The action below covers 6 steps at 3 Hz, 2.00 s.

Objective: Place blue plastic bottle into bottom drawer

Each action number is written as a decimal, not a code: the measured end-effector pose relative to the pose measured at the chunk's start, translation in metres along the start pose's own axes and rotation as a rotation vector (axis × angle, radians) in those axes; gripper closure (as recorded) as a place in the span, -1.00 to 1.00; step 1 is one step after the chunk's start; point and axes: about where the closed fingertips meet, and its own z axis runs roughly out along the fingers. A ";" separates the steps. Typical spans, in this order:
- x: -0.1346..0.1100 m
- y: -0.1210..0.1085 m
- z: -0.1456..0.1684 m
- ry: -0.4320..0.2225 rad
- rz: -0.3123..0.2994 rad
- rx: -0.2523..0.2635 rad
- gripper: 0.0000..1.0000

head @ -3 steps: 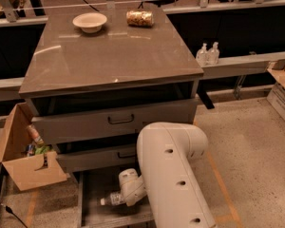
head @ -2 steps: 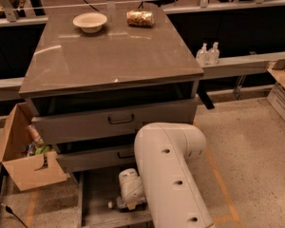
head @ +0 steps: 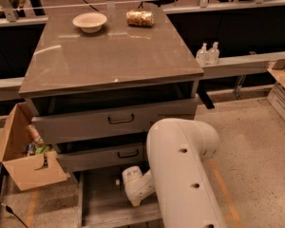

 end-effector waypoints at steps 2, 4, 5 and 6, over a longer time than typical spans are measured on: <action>0.071 0.012 -0.058 0.178 0.041 -0.039 0.53; 0.169 0.048 -0.125 0.367 0.213 -0.128 1.00; 0.171 0.051 -0.127 0.373 0.226 -0.136 0.68; 0.172 0.052 -0.127 0.374 0.226 -0.138 0.22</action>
Offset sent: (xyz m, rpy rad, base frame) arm -0.0439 -0.1411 0.0906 -0.3159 0.0648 -0.1909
